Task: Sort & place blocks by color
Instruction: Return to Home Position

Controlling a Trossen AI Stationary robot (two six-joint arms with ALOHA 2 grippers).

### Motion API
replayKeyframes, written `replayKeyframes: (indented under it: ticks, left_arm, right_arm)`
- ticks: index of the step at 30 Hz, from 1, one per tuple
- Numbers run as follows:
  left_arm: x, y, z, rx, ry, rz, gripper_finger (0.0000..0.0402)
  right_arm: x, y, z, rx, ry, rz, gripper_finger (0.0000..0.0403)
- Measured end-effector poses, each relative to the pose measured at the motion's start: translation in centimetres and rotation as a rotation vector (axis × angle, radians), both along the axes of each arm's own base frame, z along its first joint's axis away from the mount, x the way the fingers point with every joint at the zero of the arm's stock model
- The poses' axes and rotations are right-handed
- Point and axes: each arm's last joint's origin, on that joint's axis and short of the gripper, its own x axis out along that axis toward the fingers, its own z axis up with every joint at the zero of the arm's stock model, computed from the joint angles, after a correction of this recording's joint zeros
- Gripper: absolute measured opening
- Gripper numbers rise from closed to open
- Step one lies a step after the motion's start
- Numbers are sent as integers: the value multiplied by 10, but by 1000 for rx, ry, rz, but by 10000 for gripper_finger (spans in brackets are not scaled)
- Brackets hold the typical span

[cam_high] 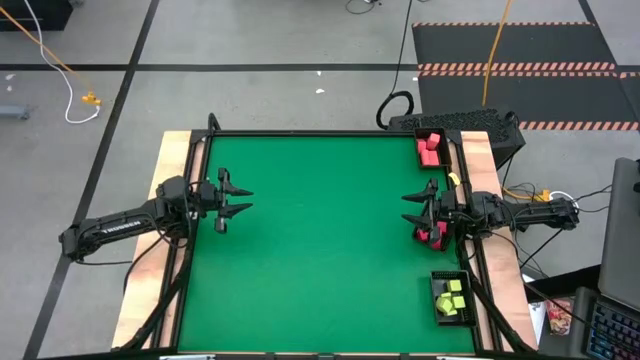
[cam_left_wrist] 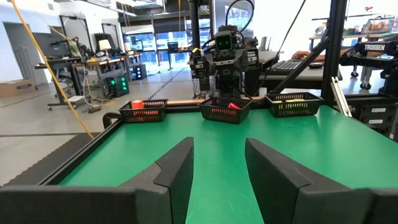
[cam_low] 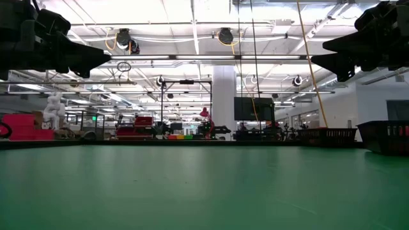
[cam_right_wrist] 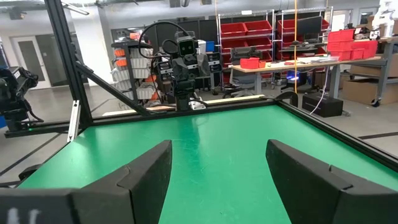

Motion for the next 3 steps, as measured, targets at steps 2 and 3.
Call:
replayKeyframes:
  ticks: [2, 3]
  left_arm:
    - [0, 0, 0, 0, 0, 0, 147]
    - [0, 0, 0, 0, 0, 1, 147]
  right_arm:
    - [0, 0, 0, 0, 0, 0, 254]
    - [0, 0, 0, 0, -1, 0, 254]
